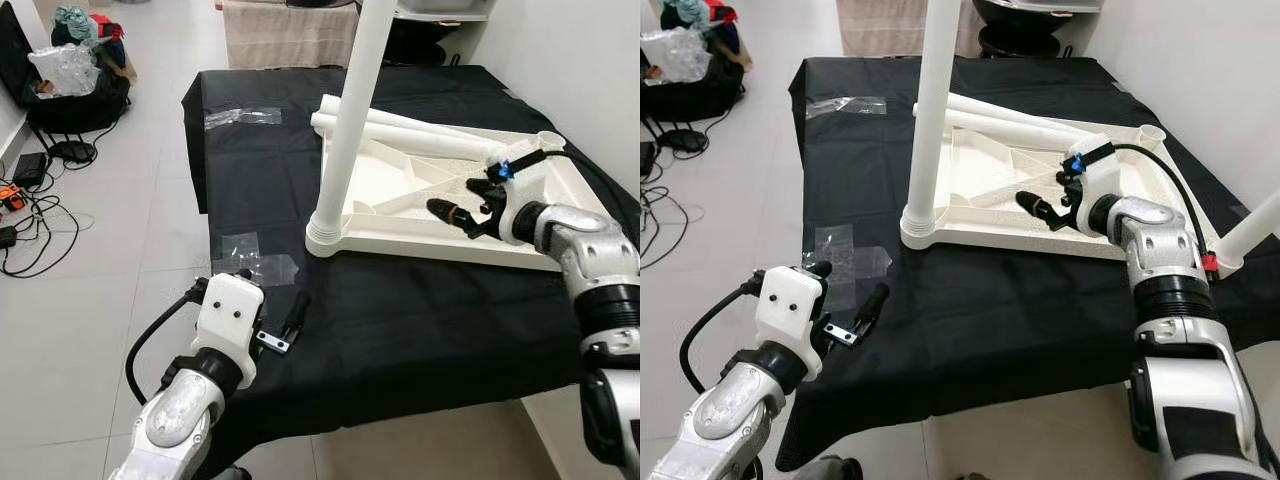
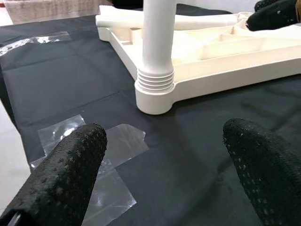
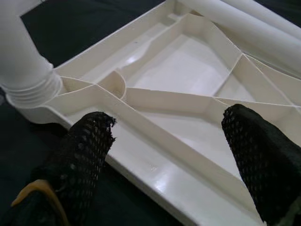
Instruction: Building children table
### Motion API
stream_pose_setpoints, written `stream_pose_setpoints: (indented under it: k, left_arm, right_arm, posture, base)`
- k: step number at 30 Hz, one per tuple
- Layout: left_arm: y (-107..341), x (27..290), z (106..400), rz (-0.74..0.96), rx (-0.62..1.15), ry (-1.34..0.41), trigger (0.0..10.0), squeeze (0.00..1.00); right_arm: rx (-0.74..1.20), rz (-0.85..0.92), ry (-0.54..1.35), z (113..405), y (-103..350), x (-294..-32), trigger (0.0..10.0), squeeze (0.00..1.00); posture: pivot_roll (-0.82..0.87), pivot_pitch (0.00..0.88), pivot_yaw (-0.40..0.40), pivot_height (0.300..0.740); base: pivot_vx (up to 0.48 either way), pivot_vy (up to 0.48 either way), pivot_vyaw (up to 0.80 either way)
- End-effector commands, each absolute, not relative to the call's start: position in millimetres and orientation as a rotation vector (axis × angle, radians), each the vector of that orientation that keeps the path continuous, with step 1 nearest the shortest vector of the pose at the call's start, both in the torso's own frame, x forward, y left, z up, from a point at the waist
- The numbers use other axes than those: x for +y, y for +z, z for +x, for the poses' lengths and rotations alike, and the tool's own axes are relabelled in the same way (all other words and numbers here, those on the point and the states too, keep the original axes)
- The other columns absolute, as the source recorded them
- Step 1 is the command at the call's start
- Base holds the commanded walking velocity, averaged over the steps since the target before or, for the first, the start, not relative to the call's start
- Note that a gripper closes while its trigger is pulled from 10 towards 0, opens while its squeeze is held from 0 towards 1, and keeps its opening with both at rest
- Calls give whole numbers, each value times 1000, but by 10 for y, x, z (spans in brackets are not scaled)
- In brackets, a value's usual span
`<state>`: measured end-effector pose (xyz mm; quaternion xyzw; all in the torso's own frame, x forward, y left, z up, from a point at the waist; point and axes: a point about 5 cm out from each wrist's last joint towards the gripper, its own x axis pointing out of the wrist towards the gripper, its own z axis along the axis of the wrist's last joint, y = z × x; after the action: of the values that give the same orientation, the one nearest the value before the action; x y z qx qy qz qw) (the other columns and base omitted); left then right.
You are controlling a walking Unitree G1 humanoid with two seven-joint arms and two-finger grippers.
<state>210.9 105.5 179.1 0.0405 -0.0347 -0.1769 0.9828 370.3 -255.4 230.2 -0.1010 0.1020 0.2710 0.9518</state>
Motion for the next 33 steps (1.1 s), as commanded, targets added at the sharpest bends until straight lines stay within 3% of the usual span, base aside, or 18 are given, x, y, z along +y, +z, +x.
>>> stream_pose_setpoints:
  k: [1, 11, 15, 19, 20, 26, 27, 28, 29, 33]
  left_arm:
    - [1773, 1018, 2073, 75, -55, -389, 10000, 0]
    - [1836, 994, 2044, 64, -86, -410, 10000, 0]
    - [1862, 987, 2052, 62, -102, -408, 10000, 0]
    - [1869, 985, 2052, 65, -107, -407, 10000, 0]
    - [1875, 983, 2048, 67, -110, -405, 10000, 0]
    - [1880, 993, 2033, 67, -110, -400, 10000, 0]
    - [1879, 995, 2030, 68, -109, -400, 10000, 0]
    - [1879, 994, 2029, 68, -109, -401, 10000, 0]
    - [1878, 991, 2030, 69, -108, -403, 10000, 0]
    - [1884, 984, 2036, 68, -113, -406, 10000, 0]
  right_arm:
    - [164, -194, 638, 3673, 2369, -2518, 10000, 0]
    - [-51, -56, 1020, 3662, 2645, -1933, 10000, 0]
    - [-49, -31, 1067, 3704, 2610, -1724, 10000, 0]
    - [-47, -30, 1085, 3706, 2594, -1681, 10000, 0]
    - [-41, -28, 1095, 3715, 2578, -1639, 10000, 1000]
    - [-43, -46, 1062, 3760, 2578, -1600, 10000, 1000]
    - [-46, -50, 1051, 3769, 2585, -1608, 10000, 784]
    - [-47, -51, 1045, 3774, 2590, -1614, 10000, 784]
    - [-47, -56, 1051, 3769, 2593, -1624, 10000, 0]
    - [-54, -51, 1060, 3774, 2595, -1607, 10000, 0]
  posture:
    - [99, 167, -110, 740]
    - [107, 161, -110, 740]
    - [108, 157, -110, 740]
    - [108, 157, -110, 740]
    - [112, 159, -116, 740]
    - [112, 161, -116, 740]
    - [111, 161, -117, 740]
    - [111, 161, -117, 740]
    - [111, 161, -117, 740]
    - [108, 163, -115, 740]
  base:
    - [0, 0, 0]
    - [0, 0, 0]
    - [0, 0, 0]
    - [0, 0, 0]
    - [0, 0, 0]
    - [0, 0, 0]
    - [0, 0, 0]
    - [0, 0, 0]
    - [0, 0, 0]
    - [0, 0, 0]
